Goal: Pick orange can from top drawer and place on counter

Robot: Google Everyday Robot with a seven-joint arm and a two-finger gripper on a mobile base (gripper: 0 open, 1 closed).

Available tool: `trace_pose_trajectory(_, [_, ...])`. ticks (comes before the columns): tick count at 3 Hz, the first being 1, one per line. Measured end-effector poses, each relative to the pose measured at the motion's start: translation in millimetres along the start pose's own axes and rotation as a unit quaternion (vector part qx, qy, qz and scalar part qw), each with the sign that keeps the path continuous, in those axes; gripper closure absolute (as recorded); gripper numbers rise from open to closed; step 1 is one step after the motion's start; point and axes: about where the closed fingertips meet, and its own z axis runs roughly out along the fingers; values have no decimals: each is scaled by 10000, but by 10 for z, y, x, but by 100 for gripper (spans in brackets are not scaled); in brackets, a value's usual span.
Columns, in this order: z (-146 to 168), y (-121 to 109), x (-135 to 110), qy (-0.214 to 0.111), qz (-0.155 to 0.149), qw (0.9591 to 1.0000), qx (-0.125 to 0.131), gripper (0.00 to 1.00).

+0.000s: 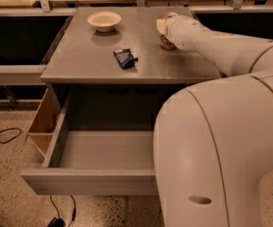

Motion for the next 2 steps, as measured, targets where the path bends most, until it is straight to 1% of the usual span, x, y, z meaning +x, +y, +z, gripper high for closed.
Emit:
trace_pose_trajectory(1, [0,0,0,0,0,10000,0,4])
trace_pose_trajectory(2, [-27,-1,-38,-23,16,10000,-24,0])
